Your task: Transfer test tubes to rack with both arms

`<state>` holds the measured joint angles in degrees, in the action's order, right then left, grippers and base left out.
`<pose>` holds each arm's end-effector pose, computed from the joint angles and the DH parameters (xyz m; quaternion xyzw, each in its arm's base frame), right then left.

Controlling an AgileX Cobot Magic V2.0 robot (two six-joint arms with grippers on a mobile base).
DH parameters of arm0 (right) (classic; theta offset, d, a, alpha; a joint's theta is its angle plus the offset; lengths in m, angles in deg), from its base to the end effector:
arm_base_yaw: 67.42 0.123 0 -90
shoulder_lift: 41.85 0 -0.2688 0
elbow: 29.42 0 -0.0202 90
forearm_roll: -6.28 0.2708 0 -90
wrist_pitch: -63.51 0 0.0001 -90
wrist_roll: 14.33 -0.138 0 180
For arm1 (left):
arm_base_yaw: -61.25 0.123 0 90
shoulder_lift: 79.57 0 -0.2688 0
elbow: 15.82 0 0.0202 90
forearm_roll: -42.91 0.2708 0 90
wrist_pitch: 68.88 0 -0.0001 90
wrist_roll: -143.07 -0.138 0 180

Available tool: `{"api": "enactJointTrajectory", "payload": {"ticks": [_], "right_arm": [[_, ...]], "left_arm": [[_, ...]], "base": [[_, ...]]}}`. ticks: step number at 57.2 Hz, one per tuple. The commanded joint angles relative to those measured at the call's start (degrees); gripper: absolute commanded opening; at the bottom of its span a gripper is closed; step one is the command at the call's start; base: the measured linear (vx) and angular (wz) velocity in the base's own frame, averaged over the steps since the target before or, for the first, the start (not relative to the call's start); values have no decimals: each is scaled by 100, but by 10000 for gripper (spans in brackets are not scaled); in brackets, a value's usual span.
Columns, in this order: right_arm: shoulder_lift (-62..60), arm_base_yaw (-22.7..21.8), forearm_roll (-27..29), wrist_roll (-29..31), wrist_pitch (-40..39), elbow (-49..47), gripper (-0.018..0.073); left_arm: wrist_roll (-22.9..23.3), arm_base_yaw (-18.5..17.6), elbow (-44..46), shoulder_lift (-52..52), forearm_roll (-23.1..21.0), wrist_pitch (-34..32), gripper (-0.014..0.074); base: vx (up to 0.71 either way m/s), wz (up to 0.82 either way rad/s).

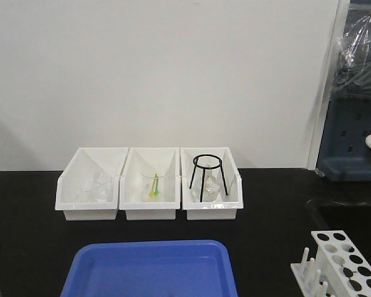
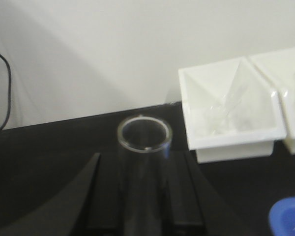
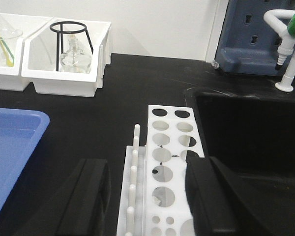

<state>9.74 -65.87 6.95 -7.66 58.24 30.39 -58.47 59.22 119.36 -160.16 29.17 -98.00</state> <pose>0.2250 0.0059 0.2152 -0.0523 0.7976 -0.0238 0.6004 0.3249 0.0044 0.2310 0.0368 0.7477 0.0863 0.6573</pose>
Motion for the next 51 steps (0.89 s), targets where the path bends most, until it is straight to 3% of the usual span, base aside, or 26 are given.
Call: {"api": "enactJointTrajectory", "payload": {"ticks": [1,11,24,32,40,51], "right_arm": [[-2,-32,-6,-1,-550,-204,431],[55,-32,-6,-1,-273,-210,431],[487,-32,-6,-1,637,-426,428],[953,-32,-6,177,1422,-1041,427],[1389,43,144,618,1356,-1649,427],[2323,1174,682,1622,1833,-2532,427]], "left_arm": [[577,-67,555,211,25,10,-4],[1394,-257,1376,150,392,973,-4],[2393,-784,2001,-226,522,1003,-4],[2870,-1172,2125,-672,522,763,-4],[3434,-1606,2125,-1115,665,264,-4],[4985,-2110,2125,-1742,1676,-765,-4]], "base": [[0,0],[0,0],[0,0],[0,0],[0,0],[0,0]]}}
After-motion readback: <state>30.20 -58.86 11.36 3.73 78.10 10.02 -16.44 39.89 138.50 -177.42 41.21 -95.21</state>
